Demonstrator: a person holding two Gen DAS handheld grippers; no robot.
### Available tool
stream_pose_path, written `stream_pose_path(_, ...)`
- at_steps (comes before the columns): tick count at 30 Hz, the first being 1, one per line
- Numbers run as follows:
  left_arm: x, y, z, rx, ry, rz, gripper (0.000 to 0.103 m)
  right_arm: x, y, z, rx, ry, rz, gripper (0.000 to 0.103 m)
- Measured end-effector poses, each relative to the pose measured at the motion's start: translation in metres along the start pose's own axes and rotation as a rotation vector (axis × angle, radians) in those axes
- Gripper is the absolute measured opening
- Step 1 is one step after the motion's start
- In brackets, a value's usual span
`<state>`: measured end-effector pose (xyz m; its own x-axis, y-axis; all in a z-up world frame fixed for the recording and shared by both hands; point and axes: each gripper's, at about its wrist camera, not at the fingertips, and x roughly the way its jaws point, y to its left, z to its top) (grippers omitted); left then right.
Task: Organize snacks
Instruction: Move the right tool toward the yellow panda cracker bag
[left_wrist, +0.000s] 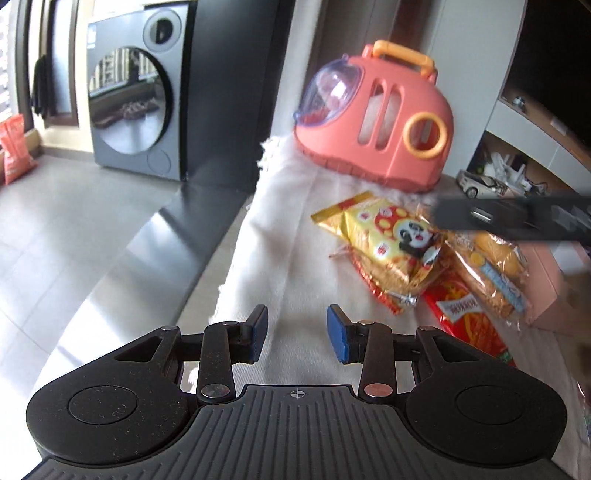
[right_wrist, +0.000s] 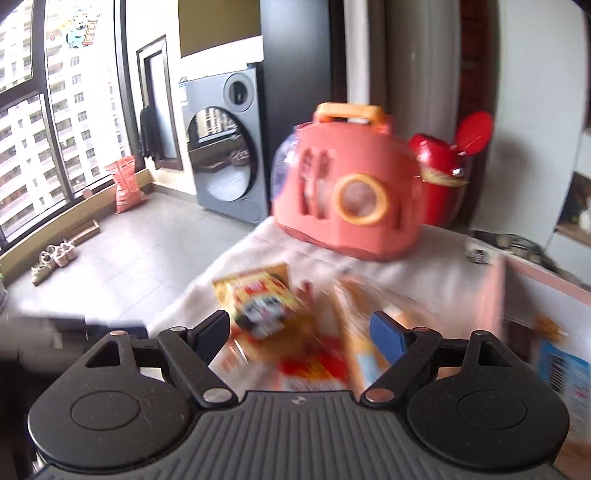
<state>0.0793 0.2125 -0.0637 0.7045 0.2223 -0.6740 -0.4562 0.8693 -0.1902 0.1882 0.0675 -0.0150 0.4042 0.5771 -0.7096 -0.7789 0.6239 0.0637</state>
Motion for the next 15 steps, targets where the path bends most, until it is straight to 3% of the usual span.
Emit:
stream_pose_path(4, 0.005, 0.015, -0.003, -0.018, 0.008, -0.03, 0.04, 0.06, 0.018, 0.02, -0.031, 0.079, -0.036, 0.084)
stream_pose_path(7, 0.004, 0.023, -0.004, -0.033, 0.0, -0.059, 0.04, 0.081, 0.02, 0.015, -0.014, 0.168, 0.001, 0.078)
stream_pose_path(8, 0.003, 0.025, -0.004, -0.038, -0.004, -0.065, 0.039, 0.079, 0.021, 0.01, -0.016, 0.173, 0.001, 0.069)
stream_pose_path(9, 0.003, 0.027, -0.003, -0.041, -0.007, -0.07, 0.04, 0.074, 0.022, 0.006, -0.033, 0.174, 0.0, 0.066)
stream_pose_path(15, 0.004, 0.025, -0.003, -0.05, -0.007, -0.093, 0.04, 0.004, 0.02, -0.044, -0.082, 0.193, 0.032, 0.061)
